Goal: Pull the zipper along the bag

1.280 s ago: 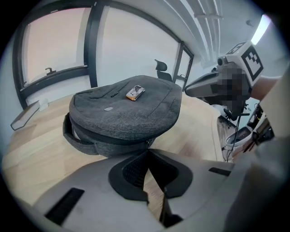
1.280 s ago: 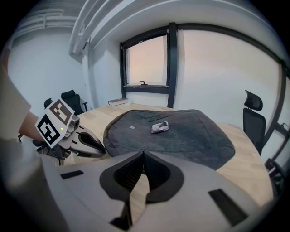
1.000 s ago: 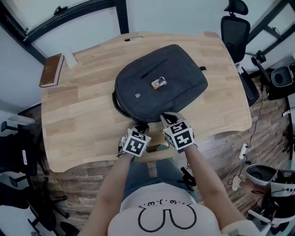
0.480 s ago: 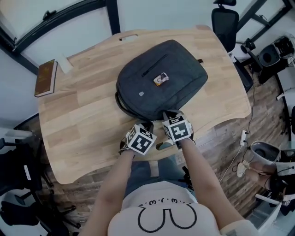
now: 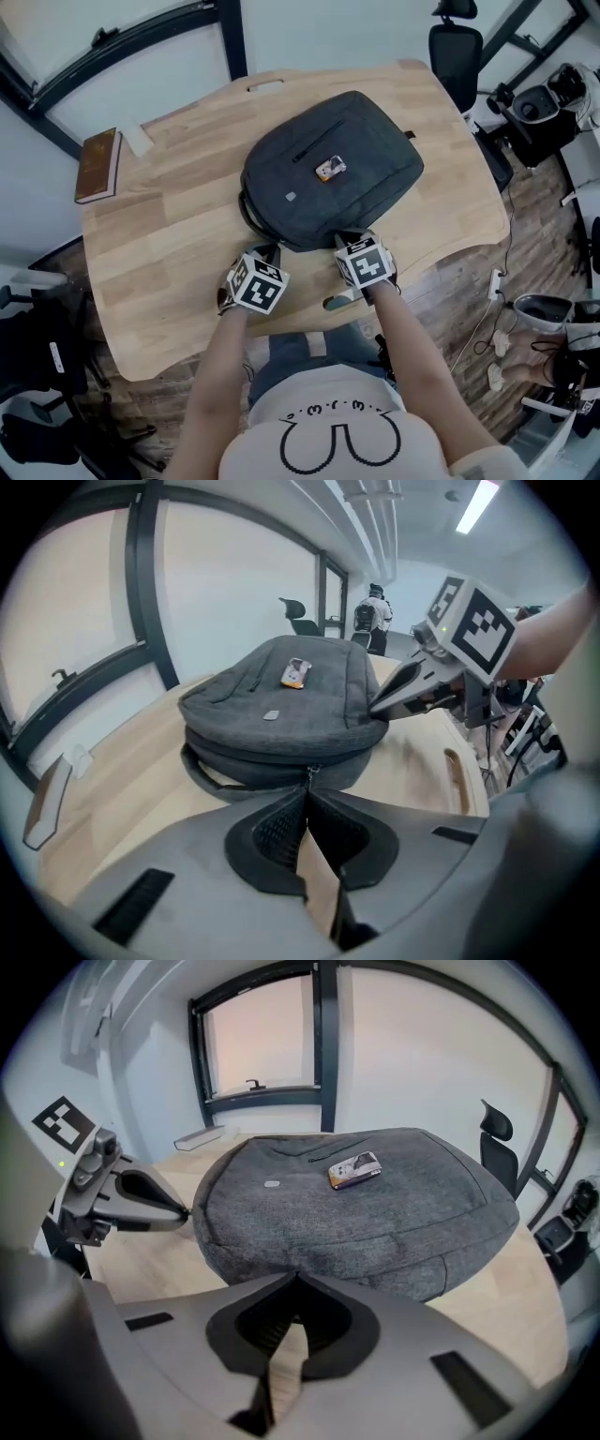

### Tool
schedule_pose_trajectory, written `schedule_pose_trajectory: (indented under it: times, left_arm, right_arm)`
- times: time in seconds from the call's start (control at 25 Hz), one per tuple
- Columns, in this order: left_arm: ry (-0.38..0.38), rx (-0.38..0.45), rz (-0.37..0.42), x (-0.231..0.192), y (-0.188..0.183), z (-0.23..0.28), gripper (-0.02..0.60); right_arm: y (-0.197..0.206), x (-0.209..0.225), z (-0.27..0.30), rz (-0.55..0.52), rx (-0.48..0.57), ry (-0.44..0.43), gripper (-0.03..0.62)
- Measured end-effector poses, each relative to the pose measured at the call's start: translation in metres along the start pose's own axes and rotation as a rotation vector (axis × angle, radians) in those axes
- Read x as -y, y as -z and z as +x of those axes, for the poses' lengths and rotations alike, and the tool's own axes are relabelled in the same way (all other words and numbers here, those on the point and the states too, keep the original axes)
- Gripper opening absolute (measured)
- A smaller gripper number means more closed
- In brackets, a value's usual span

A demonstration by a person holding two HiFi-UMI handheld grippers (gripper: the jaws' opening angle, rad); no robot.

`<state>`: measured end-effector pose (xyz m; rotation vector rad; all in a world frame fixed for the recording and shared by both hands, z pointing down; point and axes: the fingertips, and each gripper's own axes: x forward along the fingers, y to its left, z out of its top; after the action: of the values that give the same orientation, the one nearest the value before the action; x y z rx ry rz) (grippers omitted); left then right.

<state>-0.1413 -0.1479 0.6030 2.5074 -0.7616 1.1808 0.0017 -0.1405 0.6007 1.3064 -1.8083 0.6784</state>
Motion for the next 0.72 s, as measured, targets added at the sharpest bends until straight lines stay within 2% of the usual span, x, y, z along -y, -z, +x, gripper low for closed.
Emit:
schedule_pose_trajectory:
  times: [0.2, 0.4, 0.48, 0.6, 0.72]
  left_arm:
    - [-0.071, -0.014, -0.01, -0.045, 0.003, -0.001, 0.018]
    - [-0.2, -0.014, -0.098, -0.082, 0.002, 0.002, 0.018]
    - [-0.178, -0.004, -0.131, -0.078, 0.001, 0.002, 0.017]
    - [-0.061, 0.035, -0.199, -0.069, -0.001, -0.001, 0.017]
    - [0.007, 0.04, -0.178, -0.06, -0.003, -0.006, 0.017]
  right_arm:
    - [-0.005, -0.007, 0.004, -0.002, -0.016, -0.029, 0.051]
    - [-0.009, -0.012, 0.008, -0.033, -0.037, -0.064, 0.051]
    - [-0.008, -0.012, 0.008, -0.026, -0.039, -0.071, 0.051]
    - [-0.008, -0.008, 0.008, 0.027, -0.036, -0.096, 0.052]
    - [-0.007, -0.001, 0.009, 0.063, -0.053, -0.127, 0.052]
